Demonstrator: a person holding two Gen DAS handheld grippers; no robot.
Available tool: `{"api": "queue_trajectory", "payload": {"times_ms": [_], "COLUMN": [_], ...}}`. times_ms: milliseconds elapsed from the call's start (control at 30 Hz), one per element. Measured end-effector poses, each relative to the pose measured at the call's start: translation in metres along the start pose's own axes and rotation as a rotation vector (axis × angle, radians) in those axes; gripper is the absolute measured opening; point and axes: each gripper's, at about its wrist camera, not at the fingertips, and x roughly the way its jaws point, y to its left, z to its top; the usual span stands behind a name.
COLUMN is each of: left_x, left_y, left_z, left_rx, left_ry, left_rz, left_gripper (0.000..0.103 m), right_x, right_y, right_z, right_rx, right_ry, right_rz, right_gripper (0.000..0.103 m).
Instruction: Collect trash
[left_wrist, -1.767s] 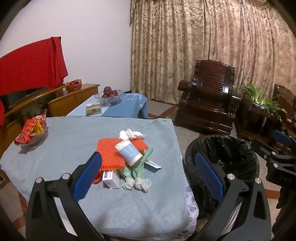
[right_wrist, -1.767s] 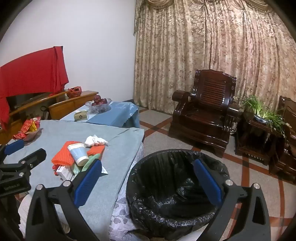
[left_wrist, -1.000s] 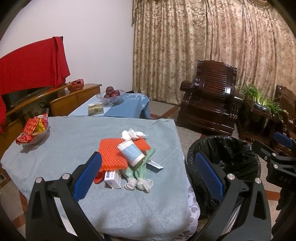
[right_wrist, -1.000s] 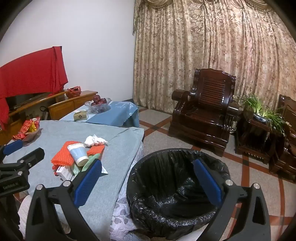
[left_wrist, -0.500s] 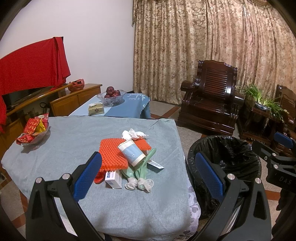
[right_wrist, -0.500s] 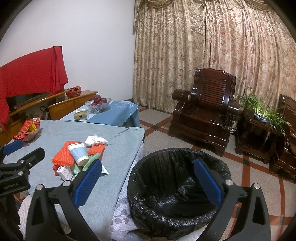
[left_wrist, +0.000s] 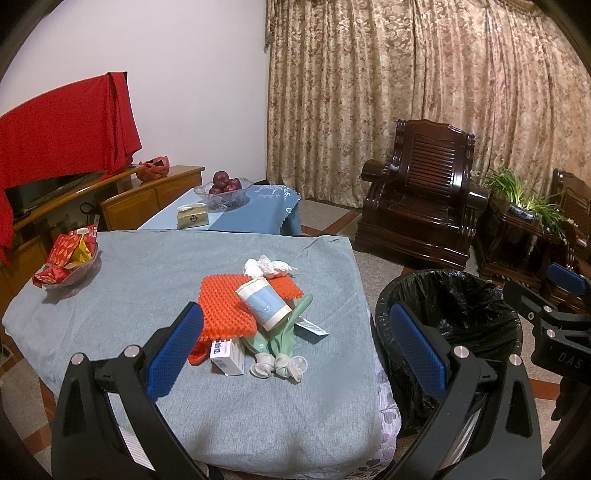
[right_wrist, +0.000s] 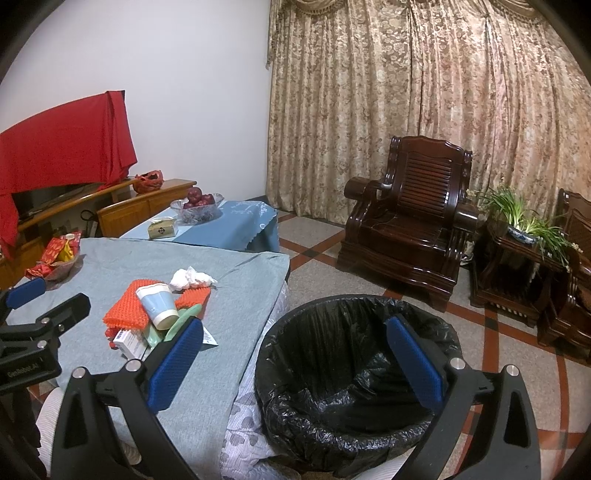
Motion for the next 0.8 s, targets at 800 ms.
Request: {"api": "queue_trajectory", "payload": {"times_ms": [800], "left_x": [0.0003], "left_y": [0.0037], "left_z": [0.0022], "left_rx": [-0.003], "left_ry": [0.003], "left_rz": [0.002], "left_gripper": [0.098], "right_x": [0.0010], "right_y": [-0.0003], "right_z": [0.0005], "right_rx": [0.000], "right_ry": [0.003], "right_rz": [0.000], "right_gripper": [0.097]}}
